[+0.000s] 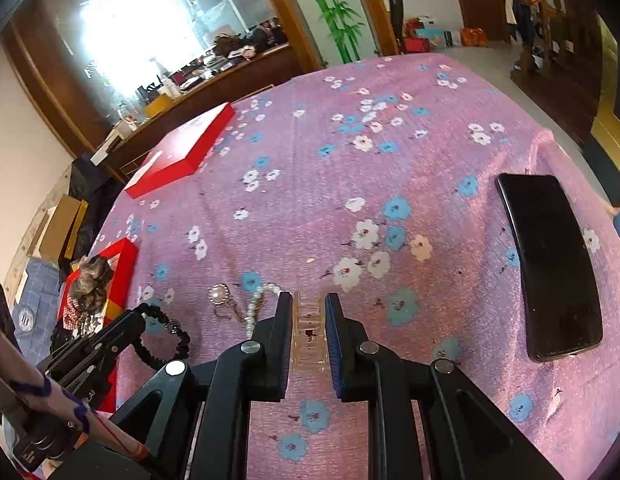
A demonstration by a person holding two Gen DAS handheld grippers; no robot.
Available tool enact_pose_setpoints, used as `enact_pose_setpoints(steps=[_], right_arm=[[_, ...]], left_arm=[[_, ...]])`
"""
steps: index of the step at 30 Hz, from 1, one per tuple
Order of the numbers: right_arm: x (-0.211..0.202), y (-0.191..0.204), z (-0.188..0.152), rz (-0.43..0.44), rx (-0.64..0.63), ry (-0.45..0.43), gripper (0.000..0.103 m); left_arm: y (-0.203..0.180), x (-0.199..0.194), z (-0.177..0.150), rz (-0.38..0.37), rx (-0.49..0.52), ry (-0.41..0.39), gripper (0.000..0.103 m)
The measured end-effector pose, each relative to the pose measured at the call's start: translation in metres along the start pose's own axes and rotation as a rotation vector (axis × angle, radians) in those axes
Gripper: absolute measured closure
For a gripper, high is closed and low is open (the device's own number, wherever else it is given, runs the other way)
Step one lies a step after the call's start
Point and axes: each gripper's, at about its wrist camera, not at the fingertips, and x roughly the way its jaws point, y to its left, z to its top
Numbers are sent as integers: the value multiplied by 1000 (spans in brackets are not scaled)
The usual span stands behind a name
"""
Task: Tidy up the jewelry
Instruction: 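Grasp the clear claw clip with the right tool while the left tool grasps the black hair tie, then carry the claw clip and hair tie into the tray and open both tools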
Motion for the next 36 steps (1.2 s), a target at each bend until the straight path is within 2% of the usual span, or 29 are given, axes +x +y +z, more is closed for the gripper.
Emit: enact_pose_setpoints(steps=[10, 13, 17, 25, 36], right_arm=[[-6, 22, -6, 48, -83, -30, 86], [-10, 33, -9, 102, -124, -39, 86], [-14, 51, -17, 154, -158, -30, 86], [-21, 107, -37, 277, -209, 35, 86], [-8, 209, -68, 423, -333, 168, 85]], left_arm=[[4, -10, 2, -2, -18, -29, 96], [11, -24, 4, -24, -52, -43, 96], [23, -52, 3, -15, -75, -74, 96], [82, -106, -14, 63, -139, -104, 96], [177, -158, -67, 224, -277, -105, 96]])
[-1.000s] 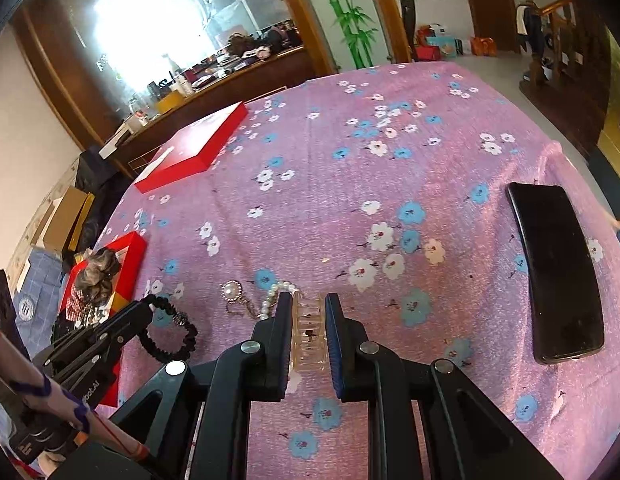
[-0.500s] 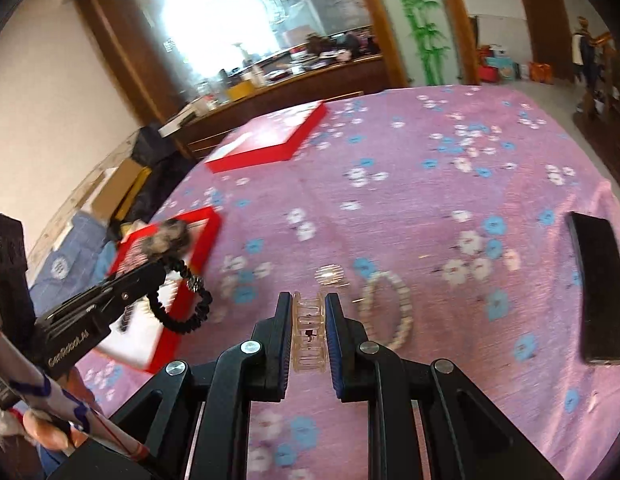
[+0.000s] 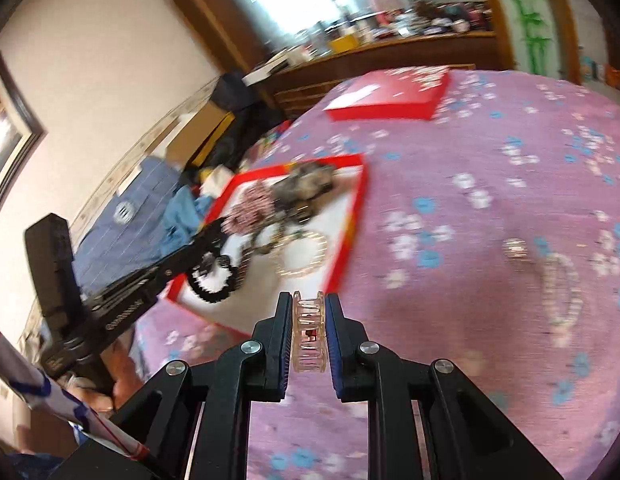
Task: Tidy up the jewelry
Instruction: 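Carry the claw clip and hair tie into the tray and open both tools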
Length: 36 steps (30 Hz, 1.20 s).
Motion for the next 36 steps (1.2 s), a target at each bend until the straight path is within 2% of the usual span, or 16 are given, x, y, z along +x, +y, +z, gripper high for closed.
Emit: enact_pose_setpoints(steps=[5, 9, 13, 19, 29, 30, 31, 32, 33, 34, 36], right_arm=[[45, 39, 1, 42, -43, 75, 85], [82, 59, 0, 35, -70, 130, 85], [107, 60, 0, 45, -64, 161, 85], [136, 55, 11, -15, -55, 187, 85], [160, 47, 30, -37, -8, 192, 82], [159, 46, 31, -37, -6, 190, 78], [157, 45, 30, -43, -5, 177, 66], [154, 44, 30, -45, -3, 164, 60], [151, 43, 31, -42, -3, 156, 58], [148, 42, 32, -36, -5, 150, 58], [141, 41, 33, -38, -6, 138, 58]], left_arm=[[41, 1, -13, 46, -70, 19, 96], [62, 9, -21, 75, -109, 39, 96], [77, 18, -26, 101, -133, 54, 95], [86, 34, -24, 118, -147, 69, 95], [87, 55, -14, 123, -145, 83, 94], [86, 56, -15, 128, -139, 87, 92], [85, 56, -15, 127, -134, 88, 90], [86, 56, -15, 126, -132, 89, 87], [85, 56, -16, 128, -131, 92, 84], [86, 55, -16, 127, -134, 91, 75], [85, 50, -16, 128, -138, 75, 68]])
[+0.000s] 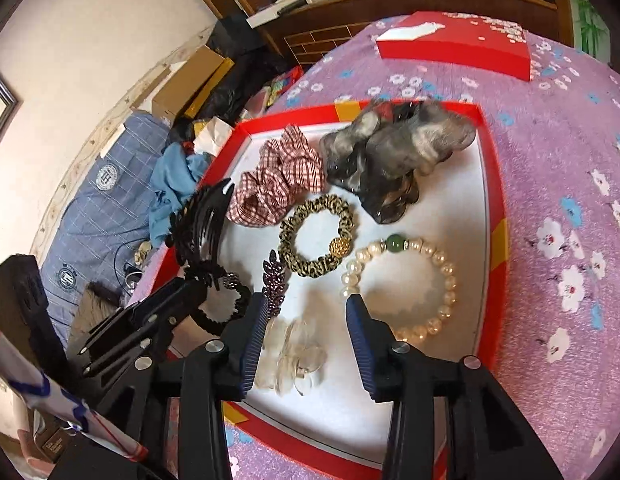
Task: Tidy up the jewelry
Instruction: 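Carry the claw clip and hair tie into the tray and open both tools, then grasp the silver-ball brooch with the left tool while the right tool grasps the white pearl bracelet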
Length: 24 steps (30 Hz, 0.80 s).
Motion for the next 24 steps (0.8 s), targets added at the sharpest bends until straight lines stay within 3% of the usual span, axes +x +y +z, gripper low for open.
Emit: enact_pose_setpoints(steps=[9, 15, 24], right_arm=[[-39, -27, -6, -2, 55, -49, 58], [-79, -69, -16, -109, 90, -55, 59], [-150, -177, -35, -332, 216, -83, 68]], left_arm=[[-18, -29, 3, -11, 26, -50, 68], [-54, -37, 1, -32, 106, -44, 68], [-141, -30, -11, -115, 258, 30, 67]])
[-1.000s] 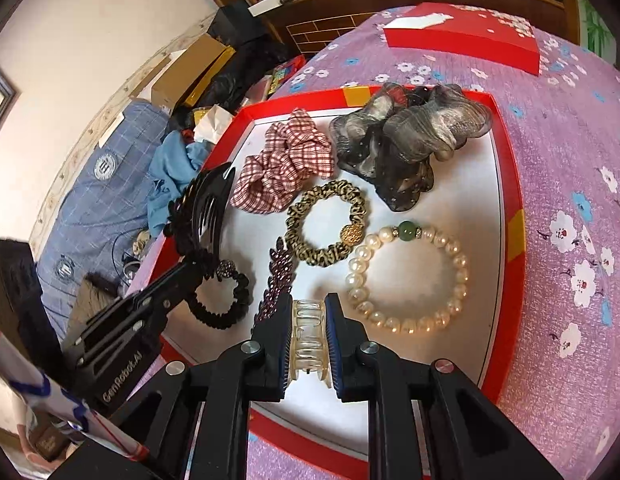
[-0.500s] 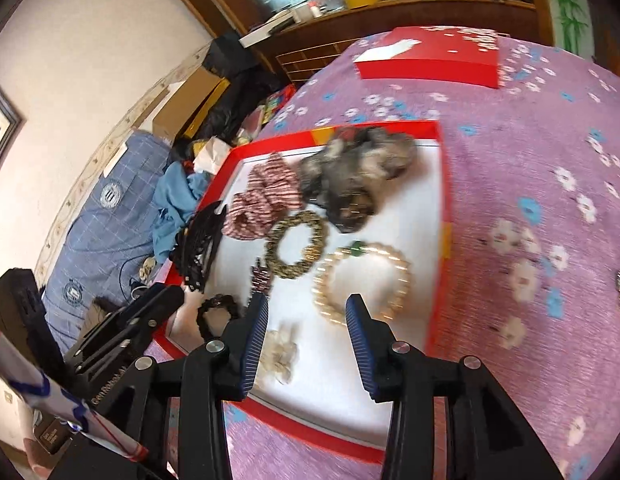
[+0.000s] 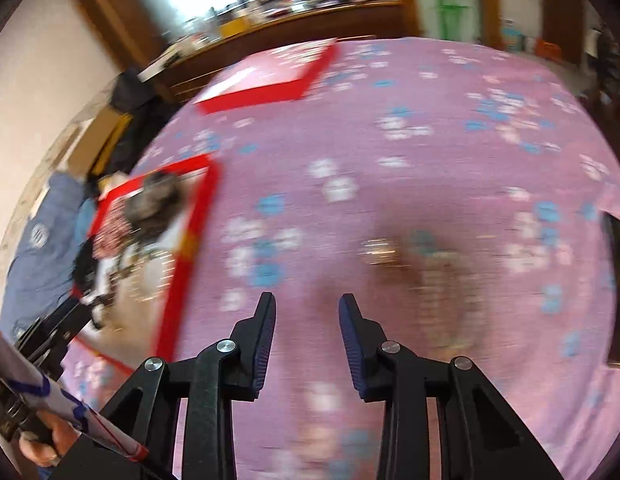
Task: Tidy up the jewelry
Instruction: 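Grasp the silver-ball brooch with the left tool while the right tool grasps the white pearl bracelet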
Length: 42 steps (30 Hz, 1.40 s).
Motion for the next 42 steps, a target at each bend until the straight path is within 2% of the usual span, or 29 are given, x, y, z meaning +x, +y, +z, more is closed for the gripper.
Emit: enact_pose_setpoints(steps=[2, 5, 9, 11, 15, 18, 20, 21, 22, 25, 28, 32, 36, 37, 38, 39, 40, 42], right_arm=[[-1, -29, 4, -52, 35, 9, 70], [4, -58, 8, -85, 89, 22, 72], [18, -75, 8, -113, 103, 48, 75], [24, -77, 6, -134, 98, 54, 78], [26, -66, 6, -182, 15, 31, 80], [31, -45, 0, -298, -152, 15, 89], [30, -47, 0, -353, -142, 15, 99], [28, -53, 1, -382, -117, 6, 99], [25, -63, 2, -375, -82, 2, 99], [5, -88, 6, -248, 35, -51, 99], [-11, -98, 9, -194, 103, -105, 98], [-16, -100, 12, -160, 130, -121, 98], [-16, -98, 11, -133, 140, -120, 98], [-16, -97, 9, -132, 141, -120, 98], [-16, -97, 9, -124, 141, -118, 98], [-16, -97, 9, -119, 142, -118, 98], [-14, -98, 11, -118, 143, -117, 98], [-15, -97, 10, -110, 147, -120, 98]], left_arm=[[-19, 6, 3, -23, 24, 24, 66], [-52, 17, 8, -71, 64, 65, 66], [-92, 31, 20, -120, 102, 116, 66], [-106, 37, 25, -156, 103, 144, 66], [-128, 55, 39, -178, 97, 191, 66], [-144, 77, 48, -179, 97, 242, 66], [-151, 94, 52, -184, 92, 282, 66], [-156, 102, 54, -189, 91, 302, 66], [-160, 110, 55, -194, 85, 319, 66], [-168, 127, 57, -207, 68, 342, 66], [-177, 140, 59, -212, 55, 347, 66], [-187, 153, 61, -205, 51, 349, 67], [-197, 161, 63, -183, 73, 320, 67], [-200, 162, 63, -178, 85, 314, 68], [-202, 162, 62, -168, 98, 301, 78], [-205, 162, 60, -153, 113, 288, 80], [-206, 161, 59, -157, 123, 277, 86], [-206, 159, 56, -168, 127, 263, 88]])
